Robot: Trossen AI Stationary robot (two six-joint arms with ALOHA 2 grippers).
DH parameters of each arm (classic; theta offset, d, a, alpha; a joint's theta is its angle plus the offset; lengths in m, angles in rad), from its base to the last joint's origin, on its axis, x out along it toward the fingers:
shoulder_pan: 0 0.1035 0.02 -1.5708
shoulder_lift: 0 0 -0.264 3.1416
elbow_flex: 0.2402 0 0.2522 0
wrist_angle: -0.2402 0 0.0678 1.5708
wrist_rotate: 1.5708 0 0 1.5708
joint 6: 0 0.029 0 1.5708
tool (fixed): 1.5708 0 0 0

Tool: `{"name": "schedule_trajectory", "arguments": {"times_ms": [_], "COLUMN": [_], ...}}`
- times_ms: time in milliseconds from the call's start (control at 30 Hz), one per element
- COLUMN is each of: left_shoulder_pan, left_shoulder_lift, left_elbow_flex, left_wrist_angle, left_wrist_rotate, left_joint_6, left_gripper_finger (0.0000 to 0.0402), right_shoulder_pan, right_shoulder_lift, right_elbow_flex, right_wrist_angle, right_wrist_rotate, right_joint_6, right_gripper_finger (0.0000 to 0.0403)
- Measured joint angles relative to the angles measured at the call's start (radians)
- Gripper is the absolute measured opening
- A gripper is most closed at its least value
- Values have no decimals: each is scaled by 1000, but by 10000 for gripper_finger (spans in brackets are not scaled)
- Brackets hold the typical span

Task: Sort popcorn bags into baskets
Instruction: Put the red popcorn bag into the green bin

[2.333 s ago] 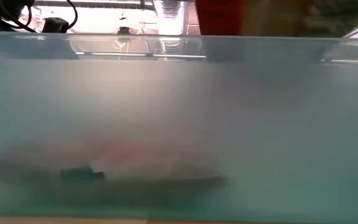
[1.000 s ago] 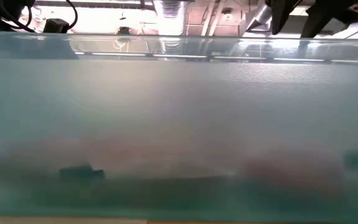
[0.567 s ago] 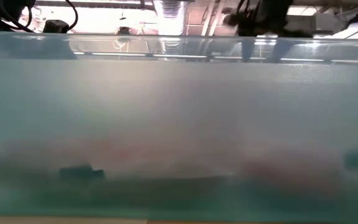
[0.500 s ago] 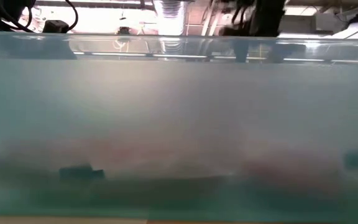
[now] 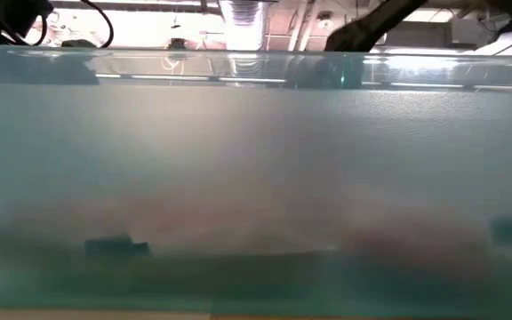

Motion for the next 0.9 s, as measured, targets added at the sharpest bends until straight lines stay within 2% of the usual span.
{"name": "schedule_trajectory", "arguments": {"times_ms": [133, 333, 467, 600, 833, 900], "left_shoulder_pan": [0, 0, 0, 0, 0, 0], "left_shoulder_lift": [0, 0, 0, 0, 0, 0], "left_elbow_flex": [0, 0, 0, 0, 0, 0], "left_wrist_angle": [-22, -28, -28, -27, -26, -26], "left_wrist_rotate": [-1, -11, -12, -16, -28, -28], "left_joint_6": [0, 15, 15, 26, 35, 35], "left_gripper_finger": [240, 240, 240, 240, 240, 240], "right_shoulder_pan": [-23, -45, -56, -56, -53, -49], "right_shoulder_lift": [46, 47, 50, 50, 44, 34], "right_elbow_flex": [-17, -94, -133, -148, -153, -156], "right_wrist_angle": [33, 272, 344, 341, 327, 328], "right_wrist_rotate": [-51, -120, -149, -157, -156, -149], "right_joint_6": [-27, -14, 35, 39, 23, 4], "right_gripper_finger": [332, 319, 290, 223, 56, 21]}}
